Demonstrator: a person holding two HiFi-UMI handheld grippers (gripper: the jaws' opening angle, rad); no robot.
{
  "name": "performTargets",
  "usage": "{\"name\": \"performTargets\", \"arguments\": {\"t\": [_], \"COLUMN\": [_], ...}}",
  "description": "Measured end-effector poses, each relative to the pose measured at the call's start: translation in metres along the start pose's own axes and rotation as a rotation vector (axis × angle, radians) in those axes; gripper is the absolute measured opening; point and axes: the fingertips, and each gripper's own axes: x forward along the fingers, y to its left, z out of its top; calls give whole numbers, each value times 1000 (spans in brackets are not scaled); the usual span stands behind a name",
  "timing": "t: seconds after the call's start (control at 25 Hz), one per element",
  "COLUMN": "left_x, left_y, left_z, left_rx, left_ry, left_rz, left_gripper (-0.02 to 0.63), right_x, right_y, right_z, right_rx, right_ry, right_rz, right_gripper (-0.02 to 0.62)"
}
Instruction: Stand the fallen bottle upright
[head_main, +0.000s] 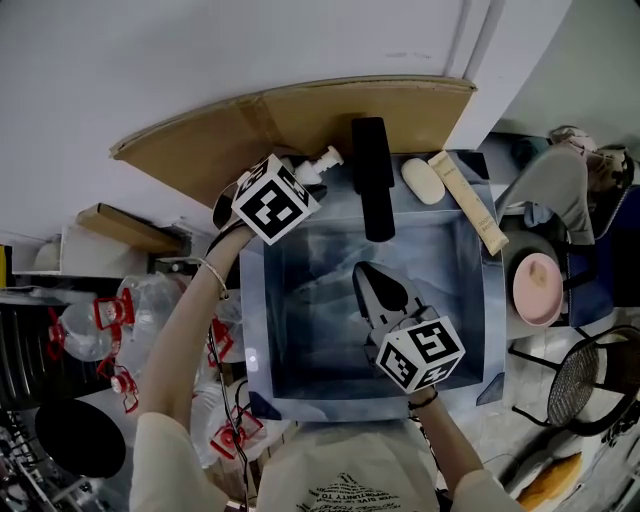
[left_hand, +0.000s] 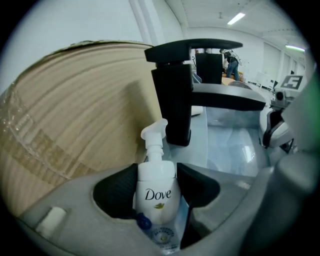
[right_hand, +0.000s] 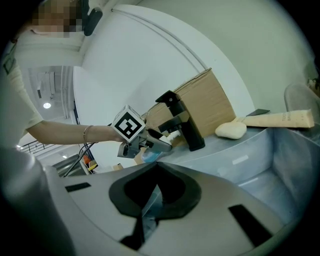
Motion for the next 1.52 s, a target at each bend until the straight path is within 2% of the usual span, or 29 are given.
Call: {"name": "performTargets", "arguments": {"t": [0.16,0.72,1.04,1.16,1.36,1.52], "left_x": [-10,-58,-88,-93,-103,-108], "left_y": [4,25,37,38,42,41], "left_z": [5,30,42,41,38,36], "left_rx": [-4,-103,-248,-326,-470,-525], "left_ry": [-34,-219,-435,-514,-700,-822], "left_rz": [38,162,243,259,309,368], "left_gripper": [255,253,253,253,253,253], "right_x": [-2,-11,-17,-18,-19,-19], "right_y": [6,15,12,12,12,8], "right_z": [-1,-7,-8,-10,-15,-19], "right_rx": [-11,-24,-21,-21,-20,-21], "right_ry": [1,8,8,11,18,27], "right_rz": [10,7,-6,-9,-10,-17], "right_gripper": [5,5,5,5,5,5]}}
